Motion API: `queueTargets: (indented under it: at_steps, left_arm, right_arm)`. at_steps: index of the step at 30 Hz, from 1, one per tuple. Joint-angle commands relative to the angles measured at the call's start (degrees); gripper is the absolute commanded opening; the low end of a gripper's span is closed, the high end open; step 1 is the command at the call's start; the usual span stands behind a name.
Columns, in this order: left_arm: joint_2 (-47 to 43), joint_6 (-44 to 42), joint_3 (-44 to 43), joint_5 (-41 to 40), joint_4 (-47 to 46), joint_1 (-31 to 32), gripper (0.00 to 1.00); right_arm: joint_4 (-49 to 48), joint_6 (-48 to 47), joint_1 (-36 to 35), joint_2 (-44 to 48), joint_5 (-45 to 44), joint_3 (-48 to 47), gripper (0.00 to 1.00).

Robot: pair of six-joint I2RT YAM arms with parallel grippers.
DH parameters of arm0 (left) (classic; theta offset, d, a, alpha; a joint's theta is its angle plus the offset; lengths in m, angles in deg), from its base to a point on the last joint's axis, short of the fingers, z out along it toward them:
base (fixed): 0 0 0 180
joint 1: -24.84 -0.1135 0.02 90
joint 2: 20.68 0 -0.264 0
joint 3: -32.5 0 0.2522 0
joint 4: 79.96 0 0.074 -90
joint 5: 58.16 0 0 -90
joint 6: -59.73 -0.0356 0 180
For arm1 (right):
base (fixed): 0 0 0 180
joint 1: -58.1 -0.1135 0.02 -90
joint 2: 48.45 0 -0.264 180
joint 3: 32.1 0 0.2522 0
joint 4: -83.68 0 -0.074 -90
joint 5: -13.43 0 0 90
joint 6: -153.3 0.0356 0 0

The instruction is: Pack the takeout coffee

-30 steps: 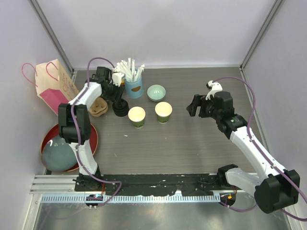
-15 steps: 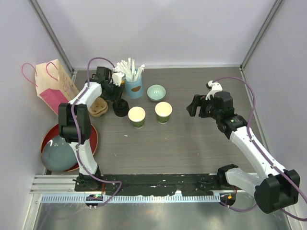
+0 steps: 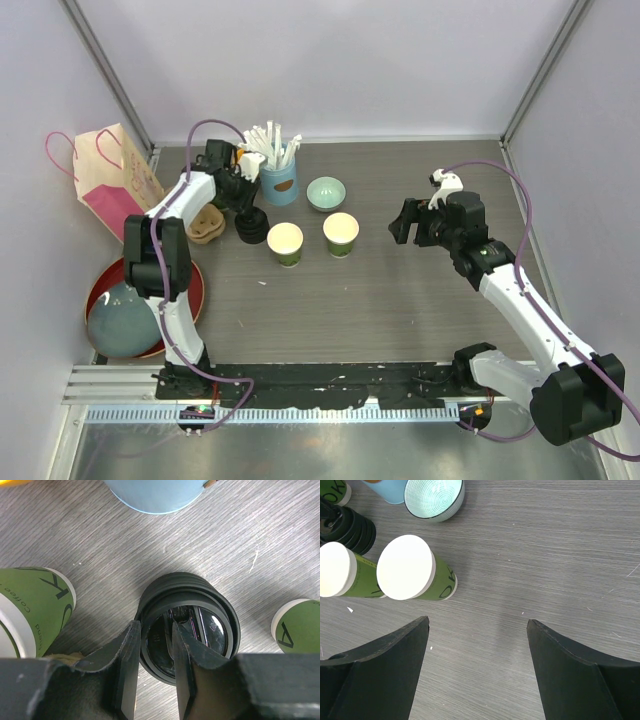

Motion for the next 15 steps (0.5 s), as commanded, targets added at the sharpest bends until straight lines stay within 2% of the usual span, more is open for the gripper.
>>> queueTargets:
  at_steps: [1, 8, 15]
  left_arm:
    - [-0.43, -1.37, 0.45, -1.29, 1.83, 0.13, 0.33]
    - [-1.22, -1.73, 0.71, -0.68, 2.27, 0.13, 0.24]
    - [-2.54, -0.85, -0.08, 0.11, 3.14, 0.13, 0.06]
  right_arm:
    - [-1.82, -0.51, -0.27, 0.55, 0.67, 0.29, 0.84]
    - [-1.82, -0.42, -0.27, 0.55, 0.76, 0.29, 0.84]
    - [-1.73, -0.33, -0.27, 1.17, 0.58, 0.56, 0.84]
